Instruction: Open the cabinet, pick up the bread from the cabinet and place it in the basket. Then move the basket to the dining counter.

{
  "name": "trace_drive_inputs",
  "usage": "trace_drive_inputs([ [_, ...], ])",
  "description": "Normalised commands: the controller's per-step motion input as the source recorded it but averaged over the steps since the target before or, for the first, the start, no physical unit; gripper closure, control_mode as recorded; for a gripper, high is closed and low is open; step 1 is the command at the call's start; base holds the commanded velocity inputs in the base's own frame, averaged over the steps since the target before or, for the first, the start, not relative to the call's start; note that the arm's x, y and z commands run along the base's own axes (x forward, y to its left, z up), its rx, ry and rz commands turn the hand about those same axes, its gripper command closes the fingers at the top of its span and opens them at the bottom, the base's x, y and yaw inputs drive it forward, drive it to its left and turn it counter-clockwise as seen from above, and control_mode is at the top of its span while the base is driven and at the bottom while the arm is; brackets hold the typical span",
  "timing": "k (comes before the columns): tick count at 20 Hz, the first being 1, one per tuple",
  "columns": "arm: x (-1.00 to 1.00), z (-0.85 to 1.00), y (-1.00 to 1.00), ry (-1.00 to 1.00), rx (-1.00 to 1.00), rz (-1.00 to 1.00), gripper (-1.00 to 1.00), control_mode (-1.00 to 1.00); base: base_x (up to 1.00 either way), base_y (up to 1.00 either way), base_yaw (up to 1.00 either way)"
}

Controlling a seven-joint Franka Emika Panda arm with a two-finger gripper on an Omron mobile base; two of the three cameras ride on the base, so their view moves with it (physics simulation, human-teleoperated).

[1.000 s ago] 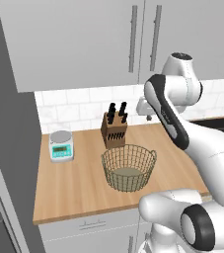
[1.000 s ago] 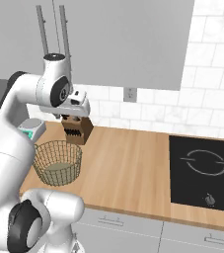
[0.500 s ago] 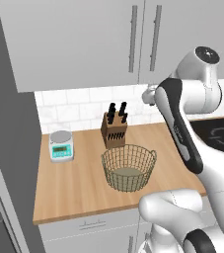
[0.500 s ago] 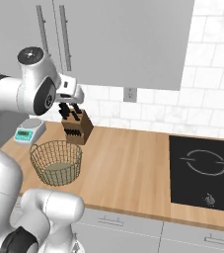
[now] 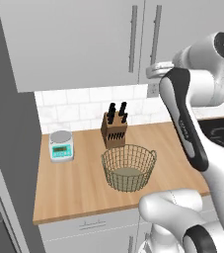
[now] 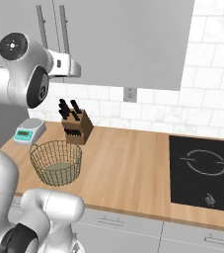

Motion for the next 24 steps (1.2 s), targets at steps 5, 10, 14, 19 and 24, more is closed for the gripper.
trace_drive_inputs([
  [5,0.1,0.88,-0.01,-0.16,0.0,0.0,-1.0,-1.0,0.0,0.0,0.0],
  [10,0.39,0.35,0.0,-0.07,0.0,0.0,-1.0,-1.0,0.0,0.0,0.0],
  [14,0.64,0.0,-0.03,0.0,0.0,0.0,-1.0,-1.0,0.0,0.0,0.0],
  [19,0.65,-0.07,0.0,0.0,0.0,0.0,-1.0,-1.0,0.0,0.0,0.0],
  [24,0.55,-0.09,0.0,0.0,0.0,0.0,-1.0,-1.0,0.0,0.0,0.0],
])
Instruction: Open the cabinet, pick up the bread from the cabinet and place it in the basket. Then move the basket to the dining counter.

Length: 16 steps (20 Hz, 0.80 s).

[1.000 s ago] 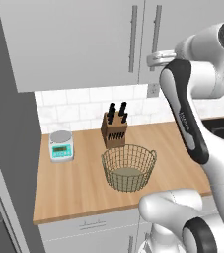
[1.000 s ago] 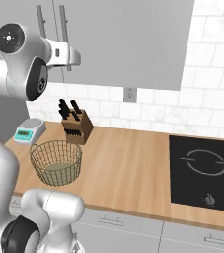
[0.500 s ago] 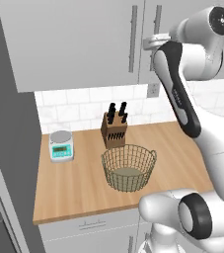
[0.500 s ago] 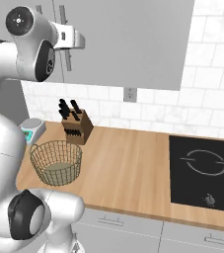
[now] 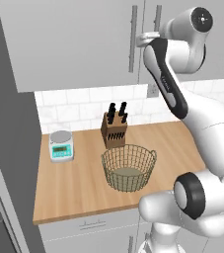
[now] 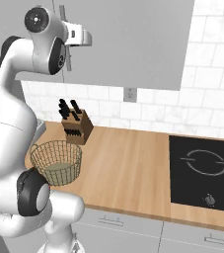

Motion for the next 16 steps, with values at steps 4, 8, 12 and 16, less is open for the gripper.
trace_drive_inputs([
  [4,0.45,-0.33,0.07,-0.11,0.0,0.0,1.0,-1.0,0.0,0.0,0.0],
  [8,0.78,-0.62,0.19,-0.11,0.0,-0.06,1.0,-1.0,0.0,0.0,0.0],
  [12,0.97,-0.74,-0.1,-0.01,0.0,-0.02,1.0,-1.0,0.0,0.0,0.0],
  [16,0.57,-0.32,-0.89,0.07,0.01,-0.03,1.0,-1.0,0.0,0.0,0.0],
])
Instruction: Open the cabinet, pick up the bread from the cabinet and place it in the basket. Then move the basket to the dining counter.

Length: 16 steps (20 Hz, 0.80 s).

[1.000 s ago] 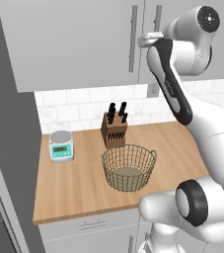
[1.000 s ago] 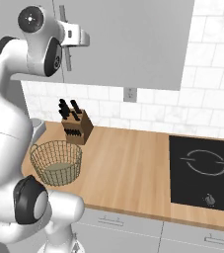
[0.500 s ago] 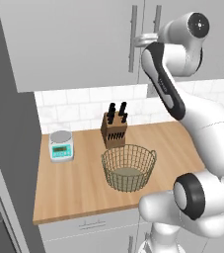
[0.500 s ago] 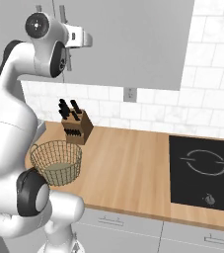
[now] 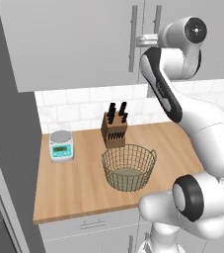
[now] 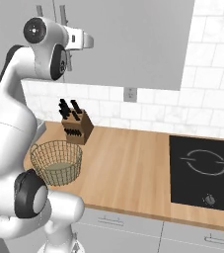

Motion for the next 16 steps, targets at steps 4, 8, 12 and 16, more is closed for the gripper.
trace_drive_inputs([
  [4,-0.1,-0.06,-1.0,0.0,0.09,0.0,1.0,-1.0,0.0,0.0,0.0],
  [8,-0.56,0.0,-1.0,-0.07,0.1,0.0,1.0,-1.0,0.0,0.0,0.0],
  [12,-0.7,0.0,-1.0,-0.08,0.06,0.0,1.0,-1.0,0.0,0.0,0.0],
  [16,-0.79,0.0,-1.0,-0.02,0.03,0.0,1.0,-1.0,0.0,0.0,0.0],
])
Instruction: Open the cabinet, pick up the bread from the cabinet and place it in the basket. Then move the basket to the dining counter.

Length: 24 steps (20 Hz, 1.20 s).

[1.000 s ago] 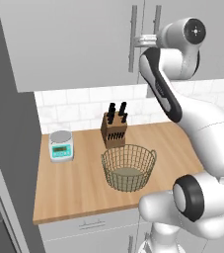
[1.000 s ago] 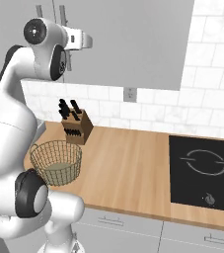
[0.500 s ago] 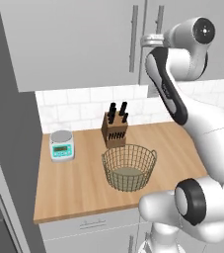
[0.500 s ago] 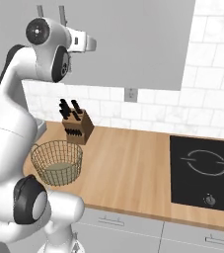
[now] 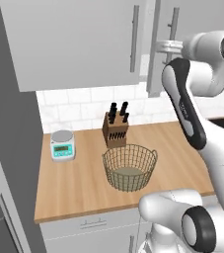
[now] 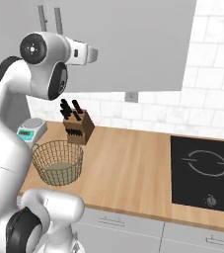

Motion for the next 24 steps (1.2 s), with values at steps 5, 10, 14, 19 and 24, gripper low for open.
trace_drive_inputs([
  [5,-0.78,0.02,-1.0,-0.02,0.02,0.0,1.0,-1.0,0.0,0.0,0.0],
  [10,-0.72,0.05,-1.0,0.0,0.0,0.0,1.0,-1.0,0.0,0.0,0.0],
  [14,-0.53,0.0,-1.0,-0.01,0.0,0.0,1.0,-1.0,0.0,0.0,0.0],
  [19,-0.53,0.0,-1.0,0.0,0.0,0.0,1.0,-1.0,0.0,0.0,0.0],
  [24,-0.51,0.0,-1.0,-0.01,0.0,0.0,1.0,-1.0,0.0,0.0,0.0],
])
